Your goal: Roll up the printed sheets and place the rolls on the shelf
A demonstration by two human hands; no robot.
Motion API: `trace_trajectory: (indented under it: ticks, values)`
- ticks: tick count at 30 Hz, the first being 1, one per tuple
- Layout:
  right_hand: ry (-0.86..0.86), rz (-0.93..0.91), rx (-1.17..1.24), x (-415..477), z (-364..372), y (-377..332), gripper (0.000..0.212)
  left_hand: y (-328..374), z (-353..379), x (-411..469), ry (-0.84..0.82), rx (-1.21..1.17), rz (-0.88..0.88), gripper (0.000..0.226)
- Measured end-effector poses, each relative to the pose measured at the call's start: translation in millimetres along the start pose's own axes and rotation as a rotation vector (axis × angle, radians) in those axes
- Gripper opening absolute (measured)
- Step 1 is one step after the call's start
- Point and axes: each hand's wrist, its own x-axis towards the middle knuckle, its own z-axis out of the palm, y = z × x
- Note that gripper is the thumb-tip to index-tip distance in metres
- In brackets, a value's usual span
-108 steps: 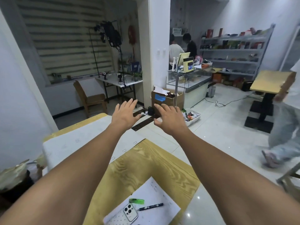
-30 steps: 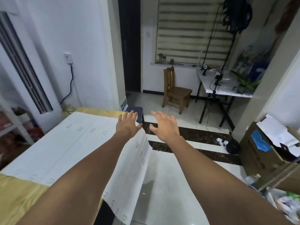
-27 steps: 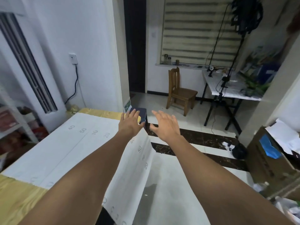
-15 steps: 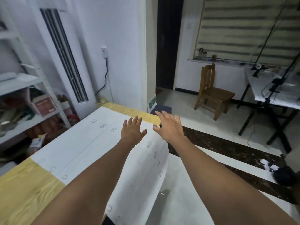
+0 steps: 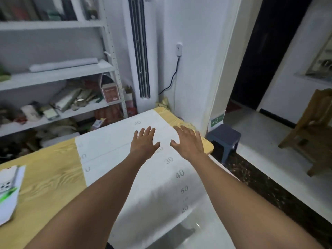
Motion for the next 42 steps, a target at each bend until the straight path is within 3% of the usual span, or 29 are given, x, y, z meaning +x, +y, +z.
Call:
trace_trajectory:
  ticks: [12, 22, 34, 42]
  values:
    - [-0.076, -0.270, 0.038, 49, 60, -12, 0.059, -27, 37, -2, -0.033, -0.009, -0.249, 0.063]
    - [-0.174, -0.322, 0.002, 94, 129, -12, 0.058, -53, 108, 27, -0.129, -0.086, -0.318, 0.064]
    - [-0.319, -0.350, -0.001, 145, 221, -15, 0.059, -87, 234, 37, -0.463, -0.181, -0.385, 0.069]
    - [-0.399, -0.358, 0.039, 152, 259, -22, 0.058, -110, 251, 70, -0.445, -0.213, -0.390, 0.077]
